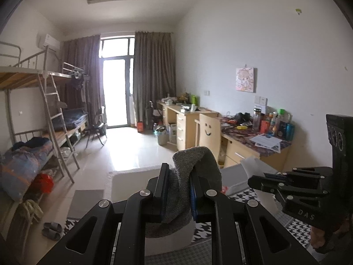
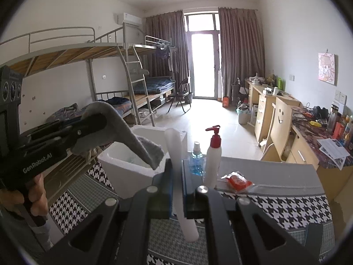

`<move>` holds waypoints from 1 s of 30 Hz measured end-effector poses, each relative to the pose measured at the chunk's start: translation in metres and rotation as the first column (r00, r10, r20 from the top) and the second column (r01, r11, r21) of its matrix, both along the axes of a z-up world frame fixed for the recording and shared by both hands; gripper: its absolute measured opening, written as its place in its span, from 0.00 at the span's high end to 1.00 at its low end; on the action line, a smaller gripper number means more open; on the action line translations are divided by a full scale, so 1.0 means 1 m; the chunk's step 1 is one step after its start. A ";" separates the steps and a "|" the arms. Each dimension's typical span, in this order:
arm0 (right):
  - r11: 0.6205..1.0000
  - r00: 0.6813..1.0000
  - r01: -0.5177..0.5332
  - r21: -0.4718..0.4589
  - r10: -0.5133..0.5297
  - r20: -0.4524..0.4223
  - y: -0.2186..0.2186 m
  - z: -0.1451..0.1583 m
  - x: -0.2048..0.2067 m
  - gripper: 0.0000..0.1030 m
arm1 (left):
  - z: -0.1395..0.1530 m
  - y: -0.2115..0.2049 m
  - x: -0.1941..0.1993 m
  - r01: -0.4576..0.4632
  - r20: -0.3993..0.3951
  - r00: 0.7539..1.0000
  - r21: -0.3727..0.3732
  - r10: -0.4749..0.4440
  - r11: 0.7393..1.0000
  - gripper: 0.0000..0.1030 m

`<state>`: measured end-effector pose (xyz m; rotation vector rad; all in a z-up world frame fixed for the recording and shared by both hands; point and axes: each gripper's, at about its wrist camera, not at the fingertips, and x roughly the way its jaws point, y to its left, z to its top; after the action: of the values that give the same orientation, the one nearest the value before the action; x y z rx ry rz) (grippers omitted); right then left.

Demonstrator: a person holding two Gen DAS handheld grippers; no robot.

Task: Organize soft objects
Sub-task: 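Carry the grey sock and the foam roller to the foam box with both tools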

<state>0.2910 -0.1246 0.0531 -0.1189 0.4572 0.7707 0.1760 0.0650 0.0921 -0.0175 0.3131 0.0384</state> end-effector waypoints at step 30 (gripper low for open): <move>0.994 0.994 -0.099 -0.037 0.096 -0.060 0.066 0.006 0.035 0.91 | -0.011 0.041 0.037 -0.185 -0.062 0.981 0.001 0.185 0.983 0.83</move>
<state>0.3262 -0.0585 0.0593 -0.1579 0.5249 0.8627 0.2133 0.1064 0.0810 -0.0501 0.3729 0.2229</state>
